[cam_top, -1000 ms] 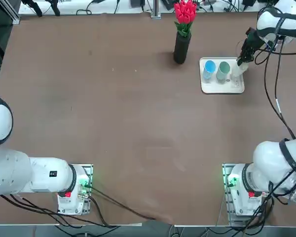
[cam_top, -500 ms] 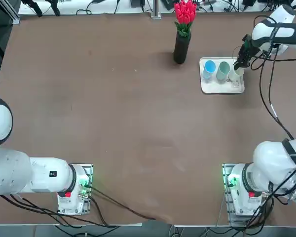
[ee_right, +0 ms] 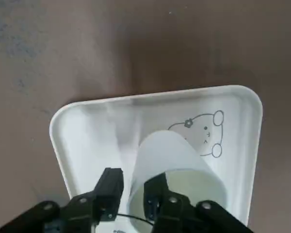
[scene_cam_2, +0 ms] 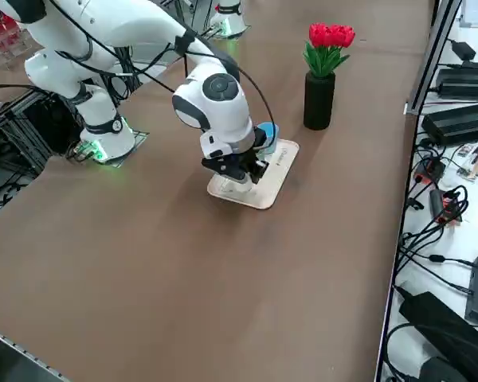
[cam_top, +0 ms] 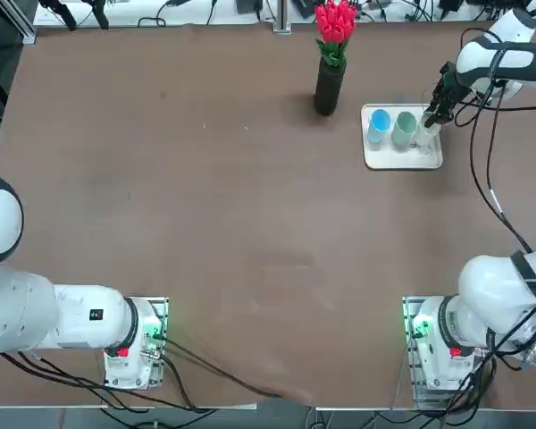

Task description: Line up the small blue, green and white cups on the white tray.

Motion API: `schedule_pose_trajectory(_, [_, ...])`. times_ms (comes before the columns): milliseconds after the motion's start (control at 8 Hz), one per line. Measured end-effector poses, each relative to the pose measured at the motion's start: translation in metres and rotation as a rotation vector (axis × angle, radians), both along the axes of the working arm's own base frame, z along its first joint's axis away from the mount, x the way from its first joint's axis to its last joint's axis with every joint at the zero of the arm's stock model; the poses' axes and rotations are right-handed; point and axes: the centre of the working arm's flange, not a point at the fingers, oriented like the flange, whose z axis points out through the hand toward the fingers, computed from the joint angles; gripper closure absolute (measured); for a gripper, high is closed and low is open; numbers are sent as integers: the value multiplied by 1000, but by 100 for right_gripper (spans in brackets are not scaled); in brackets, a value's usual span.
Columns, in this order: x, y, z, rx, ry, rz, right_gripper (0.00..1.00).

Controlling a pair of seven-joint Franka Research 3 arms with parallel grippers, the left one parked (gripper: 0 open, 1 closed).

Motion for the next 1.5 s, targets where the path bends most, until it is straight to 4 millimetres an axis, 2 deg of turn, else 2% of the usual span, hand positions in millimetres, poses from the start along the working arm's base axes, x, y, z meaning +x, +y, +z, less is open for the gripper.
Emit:
schedule_pose_trajectory(250, [1, -1, 3, -3, -6, -1, 37])
schedule_pose_trajectory(500, [5, 0, 22, -13, -3, 11, 2])
schedule_pose_trajectory(750, [12, 9, 63, -15, 57, 61, 0])
schedule_pose_trajectory(1000, [27, 23, 118, -13, 64, 191, 0])
schedule_pose_trajectory(1250, [37, 16, 170, 5, 33, 436, 0])
schedule_pose_trajectory(1500, [41, 4, 203, 18, -15, 679, 0])
